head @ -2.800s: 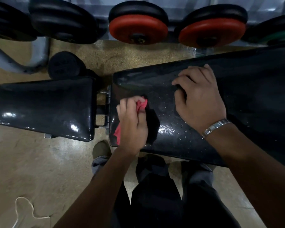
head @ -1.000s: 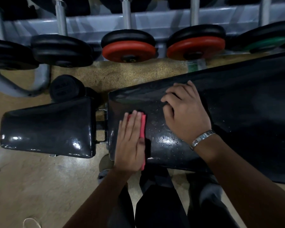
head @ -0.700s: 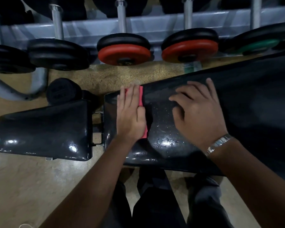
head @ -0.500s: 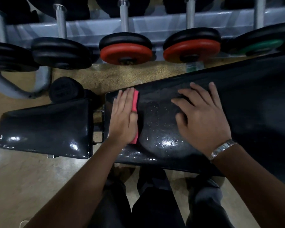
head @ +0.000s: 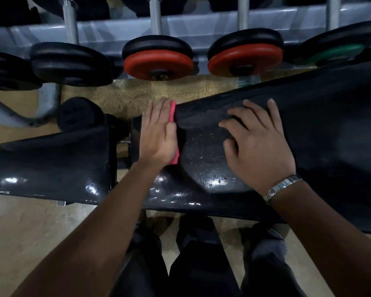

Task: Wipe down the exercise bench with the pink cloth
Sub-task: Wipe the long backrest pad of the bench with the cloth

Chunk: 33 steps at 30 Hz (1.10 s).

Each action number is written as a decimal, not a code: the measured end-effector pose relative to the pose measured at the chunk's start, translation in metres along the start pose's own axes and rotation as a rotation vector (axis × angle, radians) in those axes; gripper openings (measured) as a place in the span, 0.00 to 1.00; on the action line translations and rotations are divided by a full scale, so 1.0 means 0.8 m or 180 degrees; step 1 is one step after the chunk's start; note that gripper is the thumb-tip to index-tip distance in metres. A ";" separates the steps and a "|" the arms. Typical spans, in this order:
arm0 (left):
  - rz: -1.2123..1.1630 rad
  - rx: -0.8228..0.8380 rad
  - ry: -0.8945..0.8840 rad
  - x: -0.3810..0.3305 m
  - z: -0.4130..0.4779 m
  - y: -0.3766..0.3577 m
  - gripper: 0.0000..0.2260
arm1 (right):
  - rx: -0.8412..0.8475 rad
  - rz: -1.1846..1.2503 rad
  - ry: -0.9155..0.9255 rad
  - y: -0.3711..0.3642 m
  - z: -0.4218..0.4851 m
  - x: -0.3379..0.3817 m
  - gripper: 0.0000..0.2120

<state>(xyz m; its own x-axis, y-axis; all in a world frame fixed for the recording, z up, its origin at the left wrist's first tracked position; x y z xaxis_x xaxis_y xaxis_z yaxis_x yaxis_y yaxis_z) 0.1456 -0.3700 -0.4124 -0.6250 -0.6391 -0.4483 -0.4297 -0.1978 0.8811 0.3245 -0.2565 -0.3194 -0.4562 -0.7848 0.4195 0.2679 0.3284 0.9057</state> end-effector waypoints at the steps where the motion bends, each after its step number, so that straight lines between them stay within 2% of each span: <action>1: 0.0012 0.0002 -0.0007 -0.011 0.001 -0.001 0.34 | -0.0029 0.0003 -0.0001 0.000 0.000 0.000 0.16; 4: -0.0032 -0.0031 -0.0660 -0.032 -0.036 -0.003 0.34 | -0.0090 0.0055 0.0006 0.000 -0.002 0.000 0.15; 6: -0.0044 0.0059 -0.0876 -0.020 -0.064 -0.006 0.36 | -0.0063 0.0078 0.0005 -0.001 -0.003 0.000 0.14; 8: -0.0012 0.0062 -0.0769 -0.002 -0.067 -0.007 0.36 | -0.0047 0.0067 -0.0006 -0.001 -0.003 0.000 0.15; 12: -0.0090 -0.0080 -0.0050 0.007 -0.037 -0.010 0.34 | -0.0045 0.0054 -0.0012 -0.001 -0.002 0.000 0.15; 14: -0.0079 -0.0120 0.0053 0.001 -0.032 -0.011 0.34 | -0.0068 0.0054 -0.0022 0.000 -0.002 0.001 0.15; 20: -0.0090 -0.0033 -0.0724 -0.009 -0.049 -0.006 0.36 | -0.0036 0.0080 0.0001 -0.002 -0.002 0.000 0.15; 22: -0.0110 -0.0016 -0.0810 -0.007 -0.049 -0.006 0.36 | -0.0037 0.0081 0.0007 -0.003 -0.001 -0.001 0.15; 24: -0.0122 -0.0073 -0.0614 -0.004 -0.044 -0.010 0.35 | -0.0071 0.0065 0.0020 -0.003 -0.001 -0.001 0.14; 27: -0.0214 -0.0261 0.0113 -0.005 -0.035 -0.012 0.34 | -0.0131 0.0047 0.0045 -0.003 -0.001 -0.001 0.14; 29: -0.0229 -0.0282 0.0235 -0.016 -0.040 -0.012 0.34 | -0.0158 0.0050 0.0050 -0.004 -0.001 -0.001 0.13; 33: -0.0066 -0.0065 -0.0819 -0.028 -0.077 -0.013 0.36 | -0.0196 0.0132 0.0040 -0.004 -0.002 -0.002 0.13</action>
<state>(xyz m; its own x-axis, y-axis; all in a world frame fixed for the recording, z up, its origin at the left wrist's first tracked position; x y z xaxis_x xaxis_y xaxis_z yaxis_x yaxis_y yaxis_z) 0.2041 -0.3994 -0.4023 -0.7625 -0.4251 -0.4877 -0.4326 -0.2256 0.8729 0.3257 -0.2567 -0.3229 -0.4330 -0.7779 0.4554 0.3383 0.3281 0.8820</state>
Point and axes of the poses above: each hand's wrist, its own z-axis towards the middle knuckle, its own y-axis out of the back of the hand, x = y × z, the point moved 5 cm from there along z, towards the middle knuckle, and after that the axes turned 12 degrees about z, right-handed, at the moved point
